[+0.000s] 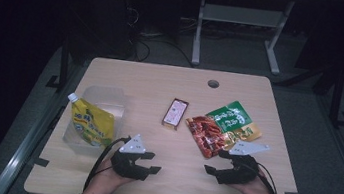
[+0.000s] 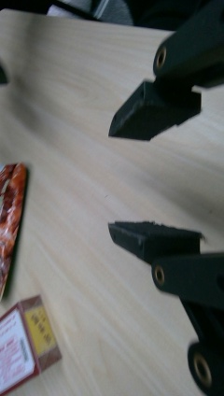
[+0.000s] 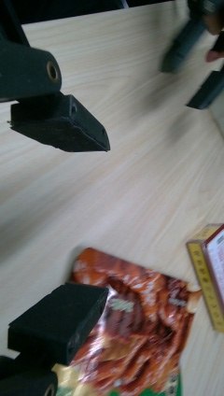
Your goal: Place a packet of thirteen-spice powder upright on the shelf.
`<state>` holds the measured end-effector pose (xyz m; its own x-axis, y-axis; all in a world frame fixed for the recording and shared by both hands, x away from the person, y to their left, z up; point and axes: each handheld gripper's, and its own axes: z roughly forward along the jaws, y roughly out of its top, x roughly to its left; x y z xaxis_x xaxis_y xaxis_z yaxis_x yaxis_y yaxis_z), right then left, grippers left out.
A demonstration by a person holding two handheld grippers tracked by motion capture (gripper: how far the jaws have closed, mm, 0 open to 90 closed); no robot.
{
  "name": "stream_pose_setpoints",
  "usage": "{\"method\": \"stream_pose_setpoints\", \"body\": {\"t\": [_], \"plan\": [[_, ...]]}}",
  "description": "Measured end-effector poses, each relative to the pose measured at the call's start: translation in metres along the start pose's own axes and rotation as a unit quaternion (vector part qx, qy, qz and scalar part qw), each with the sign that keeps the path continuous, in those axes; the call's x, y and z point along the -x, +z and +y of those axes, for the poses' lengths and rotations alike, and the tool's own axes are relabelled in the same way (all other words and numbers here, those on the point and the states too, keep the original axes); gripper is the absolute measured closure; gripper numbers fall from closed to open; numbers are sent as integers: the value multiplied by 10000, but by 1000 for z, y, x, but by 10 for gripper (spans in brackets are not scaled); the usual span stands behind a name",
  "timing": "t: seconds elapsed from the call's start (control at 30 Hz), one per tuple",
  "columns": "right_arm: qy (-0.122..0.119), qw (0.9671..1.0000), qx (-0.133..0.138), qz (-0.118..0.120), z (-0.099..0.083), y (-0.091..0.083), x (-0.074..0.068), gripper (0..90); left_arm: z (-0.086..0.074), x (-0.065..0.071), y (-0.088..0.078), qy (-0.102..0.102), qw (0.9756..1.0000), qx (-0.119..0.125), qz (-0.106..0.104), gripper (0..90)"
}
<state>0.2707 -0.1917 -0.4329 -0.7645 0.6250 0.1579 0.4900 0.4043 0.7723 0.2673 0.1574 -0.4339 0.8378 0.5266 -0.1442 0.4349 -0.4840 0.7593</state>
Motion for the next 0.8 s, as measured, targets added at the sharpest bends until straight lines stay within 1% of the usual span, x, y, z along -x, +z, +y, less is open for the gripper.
{"method": "stream_pose_setpoints", "body": {"t": [0.07, 0.1, 0.17, 0.2, 0.23, 0.27, 0.3, 0.33, 0.37, 0.4, 0.47, 0.53, 0.57, 0.63, 0.7, 0.73, 0.77, 0.8], "plan": [[85, 9999, 0, -57, -7, -6, -1, 238, 5, -3, 2, -117, 9999, 7, 119, 576], [127, 9999, -15, -98, -11, -9, -3, 238, 8, -5, 4, -155, 9998, 4, 146, 616], [113, 9998, -24, -143, -19, -15, -5, 238, 15, -9, 9, -201, 9995, -11, 242, 705], [125, 9998, -42, -150, -22, -17, -7, 238, 18, -10, 11, -264, 9993, 12, 268, 750], [151, 9997, -68, -179, -26, -19, -8, 238, 22, -12, 14, -246, 9992, -7, 323, 791], [127, 9997, -96, -185, -28, -20, -9, 238, 27, -14, 16, -214, 9991, -31, 373, 839], [108, 9997, -108, -183, -31, -21, -10, 238, 31, -16, 19, -259, 9989, 32, 396, 869], [101, 9997, -128, -201, -33, -22, -11, 238, 36, -19, 21, -265, 9987, 37, 439, 893], [98, 9996, -144, -208, -34, -22, -12, 238, 40, -22, 24, -285, 9984, 58, 489, 894], [53, 9997, -155, -204, -35, -22, -12, 238, 46, -27, 28, -360, 9979, 137, 524, 895], [75, 9996, -147, -209, -34, -22, -12, 238, 55, -33, 34, -349, 9974, 184, 604, 895], [99, 9997, -89, -213, -33, -21, -13, 238, 64, -40, 41, -390, 9968, 225, 657, 895], [58, 9998, -68, -202, -33, -21, -13, 238, 68, -43, 44, -351, 9967, 214, 694, 895], [67, 9998, -80, -179, -32, -21, -15, 238, 76, -49, 51, -347, 9965, 248, 726, 895], [34, 9998, -85, -181, -32, -20, -16, 238, 84, -55, 57, -244, 9963, 219, 792, 895], [27, 9998, -84, -165, -32, -19, -16, 238, 87, -58, 60, -228, 9962, 235, 813, 895], [6, 9999, -64, -154, -31, -19, -16, 238, 90, -61, 64, -250, 9957, 284, 840, 895], [35, 9998, -71, -160, -30, -19, -17, 238, 94, -63, 67, -261, 9955, 303, 856, 896]]}}
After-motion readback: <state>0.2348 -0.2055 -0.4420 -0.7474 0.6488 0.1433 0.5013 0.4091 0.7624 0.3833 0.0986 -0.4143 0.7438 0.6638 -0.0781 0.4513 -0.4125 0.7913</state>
